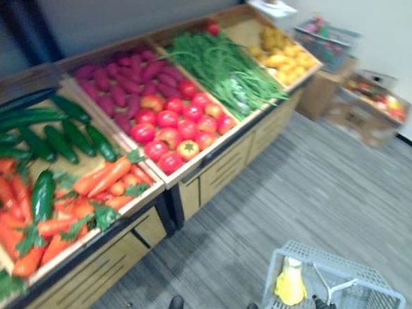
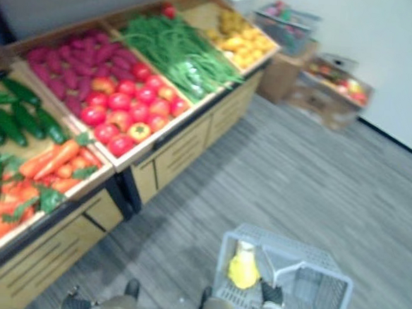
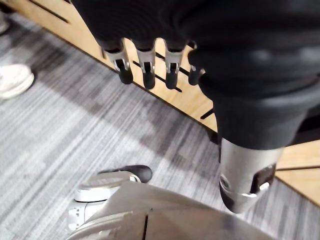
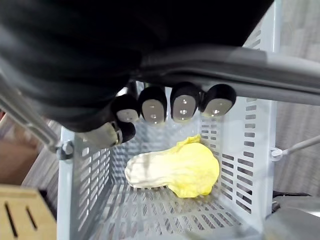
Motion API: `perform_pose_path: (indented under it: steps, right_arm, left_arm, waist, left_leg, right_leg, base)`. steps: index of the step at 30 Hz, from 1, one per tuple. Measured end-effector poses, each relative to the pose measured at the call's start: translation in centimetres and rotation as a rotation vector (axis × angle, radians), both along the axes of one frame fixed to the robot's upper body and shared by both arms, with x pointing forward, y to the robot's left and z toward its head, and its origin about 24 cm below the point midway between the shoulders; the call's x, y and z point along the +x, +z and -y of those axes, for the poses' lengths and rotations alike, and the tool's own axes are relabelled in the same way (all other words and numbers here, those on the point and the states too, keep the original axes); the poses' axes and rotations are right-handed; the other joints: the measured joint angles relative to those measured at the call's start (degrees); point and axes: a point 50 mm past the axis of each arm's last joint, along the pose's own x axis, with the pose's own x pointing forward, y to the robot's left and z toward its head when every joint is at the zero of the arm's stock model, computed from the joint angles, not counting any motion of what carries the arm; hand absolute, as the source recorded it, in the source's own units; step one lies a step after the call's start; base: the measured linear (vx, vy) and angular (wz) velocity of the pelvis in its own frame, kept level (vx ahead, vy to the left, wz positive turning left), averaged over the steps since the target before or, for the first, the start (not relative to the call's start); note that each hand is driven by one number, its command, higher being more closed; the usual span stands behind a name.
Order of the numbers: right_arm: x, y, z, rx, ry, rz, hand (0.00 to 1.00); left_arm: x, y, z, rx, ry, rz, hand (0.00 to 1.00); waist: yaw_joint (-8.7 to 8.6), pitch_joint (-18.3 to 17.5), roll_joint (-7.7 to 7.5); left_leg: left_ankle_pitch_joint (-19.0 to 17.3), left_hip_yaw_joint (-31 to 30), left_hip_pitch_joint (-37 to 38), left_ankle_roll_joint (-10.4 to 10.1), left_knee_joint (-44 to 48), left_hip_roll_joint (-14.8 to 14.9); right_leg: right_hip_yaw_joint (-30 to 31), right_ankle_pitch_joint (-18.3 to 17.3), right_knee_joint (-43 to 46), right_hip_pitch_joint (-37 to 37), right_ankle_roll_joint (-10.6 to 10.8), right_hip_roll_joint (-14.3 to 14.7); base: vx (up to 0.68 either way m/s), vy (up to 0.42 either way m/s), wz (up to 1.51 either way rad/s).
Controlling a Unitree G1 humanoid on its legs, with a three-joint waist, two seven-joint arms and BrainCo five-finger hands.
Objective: Pick vegetable in the basket
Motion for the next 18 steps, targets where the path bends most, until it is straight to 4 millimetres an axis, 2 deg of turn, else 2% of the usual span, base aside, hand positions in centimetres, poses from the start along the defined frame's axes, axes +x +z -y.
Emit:
perform_pose_path:
  steps: [1, 2, 3, 5, 6, 9, 11, 12, 13, 14, 15, 16, 18]
  right_arm:
    - [0.2, 0.2, 0.4, -0.014, 0.004, 0.006, 1.00]
    - [0.8, 0.5, 1.1, -0.039, 0.016, 0.013, 1.00]
    - [1.1, 0.7, 1.4, -0.056, 0.039, 0.015, 1.00]
    - [1.4, 0.7, 1.0, -0.048, 0.059, 0.015, 1.00]
    - [1.5, 0.5, 0.3, -0.034, 0.069, 0.015, 1.00]
    - [1.8, 0.5, -0.7, -0.019, 0.099, 0.023, 1.00]
    - [1.9, 0.5, -0.9, -0.016, 0.097, 0.031, 1.00]
    - [1.9, 0.5, -0.9, -0.016, 0.092, 0.030, 1.00]
    - [1.7, 0.4, -0.8, -0.011, 0.077, 0.026, 1.00]
    - [1.2, 0.4, -0.3, -0.017, 0.060, 0.016, 1.00]
    - [0.8, 0.3, -0.2, -0.019, 0.051, 0.009, 1.00]
    - [0.1, 0.1, 0.0, -0.016, 0.036, -0.009, 1.00]
    - [-0.1, -0.1, -0.3, 0.002, 0.029, -0.017, 1.00]
  left_arm:
    - [-0.1, -0.1, 0.5, -0.016, 0.015, 0.004, 0.00]
    - [-0.1, -0.3, 1.4, -0.033, 0.034, 0.004, 0.00]
    - [-0.3, -0.5, 2.0, -0.045, 0.061, 0.001, 0.00]
    - [-0.7, -0.6, 2.3, -0.052, 0.089, -0.001, 0.00]
    - [-0.7, -0.5, 2.4, -0.057, 0.108, 0.009, 0.00]
    - [-0.8, -0.5, 2.5, -0.065, 0.137, 0.018, 0.00]
    - [-1.1, -0.4, 2.2, -0.067, 0.194, 0.032, 0.00]
    - [-1.1, -0.4, 2.1, -0.064, 0.195, 0.033, 0.00]
    - [-1.2, -0.5, 2.1, -0.069, 0.207, 0.028, 0.00]
    - [-1.5, -0.5, 2.0, -0.067, 0.208, 0.018, 0.00]
    - [-1.5, -0.5, 1.9, -0.065, 0.207, 0.016, 0.00]
    - [-1.5, -0.5, 1.9, -0.065, 0.198, 0.014, 0.00]
    - [-1.5, -0.4, 1.7, -0.059, 0.178, 0.012, 0.00]
  waist:
    - [0.71, -0.19, 0.68]
    - [1.10, -0.19, 3.17]
    - [1.34, -0.29, 4.88]
    - [2.03, -0.34, 5.60]
    - [2.74, -0.26, 5.45]
    - [2.71, -0.33, 5.54]
    - [2.59, -0.13, 4.73]
    - [2.53, -0.13, 4.73]
    - [2.21, -0.10, 4.70]
    - [1.41, -0.10, 4.71]
    - [0.71, -0.12, 4.75]
    - [-0.26, -0.54, 5.20]
    - [-0.52, -0.76, 3.97]
  left_leg:
    - [1.13, 0.99, -0.59, -0.27, -0.41, 1.45]
    - [3.38, 0.59, -1.76, -2.34, -1.00, 3.14]
    - [4.74, 0.52, -2.07, -3.30, -2.26, 4.30]
    - [6.47, 0.62, -1.87, -3.51, -3.07, 5.01]
    - [7.01, 0.71, -1.93, -3.37, -2.70, 4.86]
    - [7.77, 1.98, -3.38, -2.40, -0.15, 3.73]
    - [10.87, 9.78, -3.92, 0.63, -1.12, 2.07]
    - [10.29, 13.52, -4.01, 1.88, -0.81, 1.92]
    - [6.36, 21.64, -4.64, 3.25, 3.27, 2.09]
    - [3.77, 27.24, -4.68, 4.59, 6.55, 2.12]
    - [3.84, 28.43, -4.58, 4.38, 6.62, 1.78]
    - [4.27, 27.35, -3.80, 4.64, 4.16, -0.14]
    - [6.69, 26.00, -2.48, 5.08, -1.12, -2.48]
  right_leg:
    - [-2.42, -0.80, -0.39, -0.01, -1.15, 0.84]
    - [-5.86, -1.18, -1.47, 1.05, -1.75, 2.36]
    - [-8.65, -1.39, -2.48, 2.32, -2.15, 3.59]
    - [-11.28, -1.67, -3.14, 4.12, -2.64, 4.52]
    - [-12.70, -2.14, -3.05, 5.03, -3.41, 4.52]
    - [-15.68, -2.69, -2.94, 6.48, -4.02, 3.34]
    - [-18.19, -2.79, -3.04, 6.79, -4.13, 0.82]
    - [-19.22, -2.86, -3.19, 6.76, -4.22, 0.15]
    - [-21.18, -3.23, -3.39, 6.91, -3.91, -1.25]
    - [-22.79, -3.27, -2.77, 7.70, -3.50, -2.67]
    - [-23.79, -3.25, -2.58, 8.41, -2.98, -3.19]
    - [-25.01, -3.23, -3.08, 9.27, -1.79, -3.78]
    - [-25.74, -3.01, -4.36, 9.56, -1.47, -4.39]
  base:
    - [0.17, -0.351, 1.44]
    - [0.15, -0.319, 1.30]
    - [0.14, -0.294, 1.11]
    - [0.07, -0.171, 0.80]
    - [0.06, -0.118, 0.63]
    - [0.03, -0.044, 0.54]
    - [-0.03, 0.058, 0.43]
    - [-0.04, 0.113, 0.36]
    - [-0.02, 0.144, 0.48]
    - [0.02, 0.204, 0.61]
    - [0.02, 0.228, 0.89]
    - [-0.01, 0.203, 0.74]
    - [-0.05, 0.194, 0.53]
